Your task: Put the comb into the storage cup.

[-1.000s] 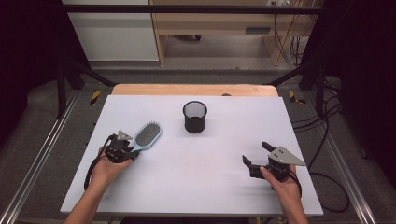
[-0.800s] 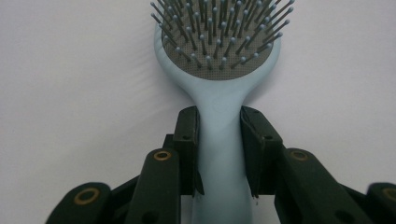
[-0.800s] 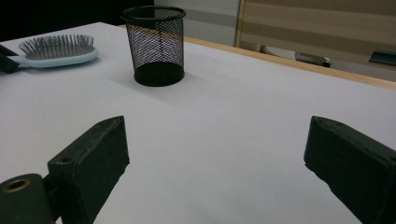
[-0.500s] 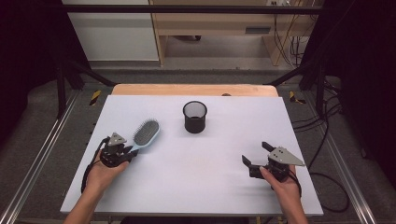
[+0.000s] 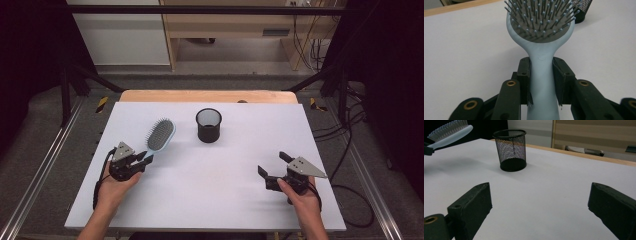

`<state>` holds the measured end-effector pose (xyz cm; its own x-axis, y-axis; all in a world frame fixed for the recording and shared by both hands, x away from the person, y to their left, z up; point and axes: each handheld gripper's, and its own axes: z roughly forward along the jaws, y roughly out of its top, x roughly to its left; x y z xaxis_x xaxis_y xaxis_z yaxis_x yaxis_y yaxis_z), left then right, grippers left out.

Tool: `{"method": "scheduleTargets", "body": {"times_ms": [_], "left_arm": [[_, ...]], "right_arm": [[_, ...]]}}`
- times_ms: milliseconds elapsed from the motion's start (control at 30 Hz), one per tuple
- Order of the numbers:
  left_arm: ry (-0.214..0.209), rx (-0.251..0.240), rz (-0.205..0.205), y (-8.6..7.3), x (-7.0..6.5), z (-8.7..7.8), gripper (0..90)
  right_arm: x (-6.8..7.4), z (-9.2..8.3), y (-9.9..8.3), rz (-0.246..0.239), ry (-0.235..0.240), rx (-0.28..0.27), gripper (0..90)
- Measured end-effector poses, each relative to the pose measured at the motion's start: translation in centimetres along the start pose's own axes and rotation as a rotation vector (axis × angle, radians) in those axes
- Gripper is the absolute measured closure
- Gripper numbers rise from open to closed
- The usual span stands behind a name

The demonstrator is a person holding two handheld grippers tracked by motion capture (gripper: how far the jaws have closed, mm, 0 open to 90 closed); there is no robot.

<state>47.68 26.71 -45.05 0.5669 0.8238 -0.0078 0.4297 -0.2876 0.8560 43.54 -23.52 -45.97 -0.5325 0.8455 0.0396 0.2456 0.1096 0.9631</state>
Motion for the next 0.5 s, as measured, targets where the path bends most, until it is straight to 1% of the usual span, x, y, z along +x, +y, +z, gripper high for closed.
{"method": "scheduleTargets", "body": {"times_ms": [100,200,267,367,500], "left_arm": [[-0.016,-0.027,-0.005,0.3,-0.6,0.0,69.3],[-0.030,-0.048,0.006,0.7,-1.2,0.1,69.3],[-0.037,-0.061,0.015,1.0,-1.6,0.2,69.3],[-0.049,-0.083,0.018,1.3,-2.3,0.3,69.3],[-0.063,-0.118,0.017,1.7,-3.1,0.3,69.3]], "right_arm": [[0.1,0.0,0.1,0.021,-0.001,0.010,5.2],[0.3,0.1,0.1,0.041,-0.006,0.035,5.2],[0.5,0.3,0.2,0.049,0.004,0.039,5.0],[1.2,0.5,0.5,0.070,0.018,0.037,4.9],[2.5,1.1,1.4,0.065,0.040,0.044,6.7]]}}
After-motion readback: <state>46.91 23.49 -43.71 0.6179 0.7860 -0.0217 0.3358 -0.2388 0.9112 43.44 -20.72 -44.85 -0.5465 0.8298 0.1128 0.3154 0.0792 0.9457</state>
